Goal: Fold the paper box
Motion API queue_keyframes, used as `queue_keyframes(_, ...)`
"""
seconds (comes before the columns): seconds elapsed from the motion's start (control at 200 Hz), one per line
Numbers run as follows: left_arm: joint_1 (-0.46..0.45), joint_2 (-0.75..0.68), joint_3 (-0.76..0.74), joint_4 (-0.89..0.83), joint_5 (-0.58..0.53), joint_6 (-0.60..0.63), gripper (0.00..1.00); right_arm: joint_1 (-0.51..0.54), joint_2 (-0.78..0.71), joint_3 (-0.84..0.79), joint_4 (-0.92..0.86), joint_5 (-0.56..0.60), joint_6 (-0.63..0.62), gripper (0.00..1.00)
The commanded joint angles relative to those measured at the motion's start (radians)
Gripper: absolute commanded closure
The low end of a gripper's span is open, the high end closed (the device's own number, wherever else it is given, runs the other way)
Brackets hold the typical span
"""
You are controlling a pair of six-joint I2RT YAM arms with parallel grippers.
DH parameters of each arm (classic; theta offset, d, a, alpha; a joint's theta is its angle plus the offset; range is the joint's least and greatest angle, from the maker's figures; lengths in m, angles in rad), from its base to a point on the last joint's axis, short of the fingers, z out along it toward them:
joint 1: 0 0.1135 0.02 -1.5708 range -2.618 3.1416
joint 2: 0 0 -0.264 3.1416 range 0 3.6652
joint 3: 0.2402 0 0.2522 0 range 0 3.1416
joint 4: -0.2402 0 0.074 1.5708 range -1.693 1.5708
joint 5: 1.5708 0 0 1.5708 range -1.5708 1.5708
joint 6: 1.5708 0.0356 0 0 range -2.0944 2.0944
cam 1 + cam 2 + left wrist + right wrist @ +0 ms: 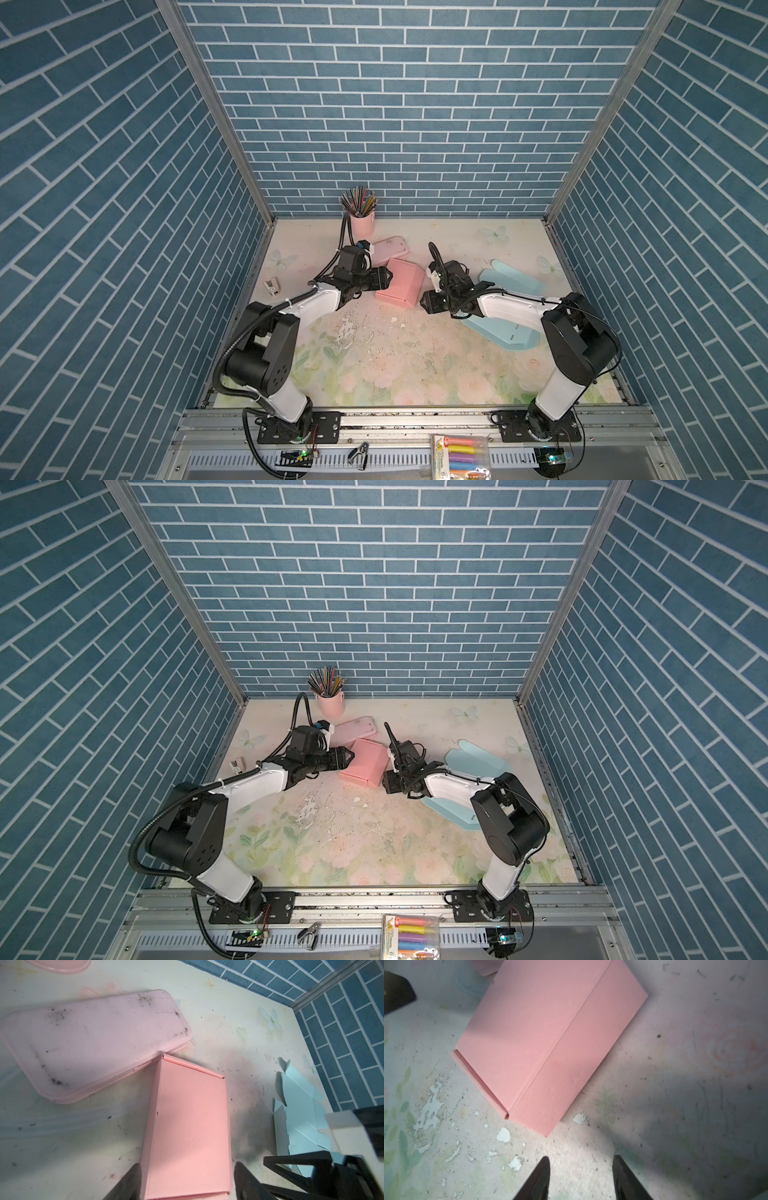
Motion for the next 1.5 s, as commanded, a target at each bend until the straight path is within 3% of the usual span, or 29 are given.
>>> queue_keyframes(0.0,0.005,0.044,0.025,-0.004,0.035,0.002,0.29,-0.013,0.03,0.041,-0.015,-0.007,-0.025,0.56)
queue_keyframes(0.24,0.006,0.093,0.026,0.025,0.057,0.0,0.28,-0.017,0.096,0.101,-0.012,-0.027,-0.042,0.64)
queue_keyframes(0.69,0.002,0.138,0.011,0.088,0.123,-0.026,0.28,-0.017,0.207,0.167,0.013,-0.063,-0.037,0.66)
queue_keyframes(1.495,-0.095,0.013,-0.185,0.147,0.121,-0.088,0.35,0.09,0.149,0.102,0.068,-0.101,0.014,0.67)
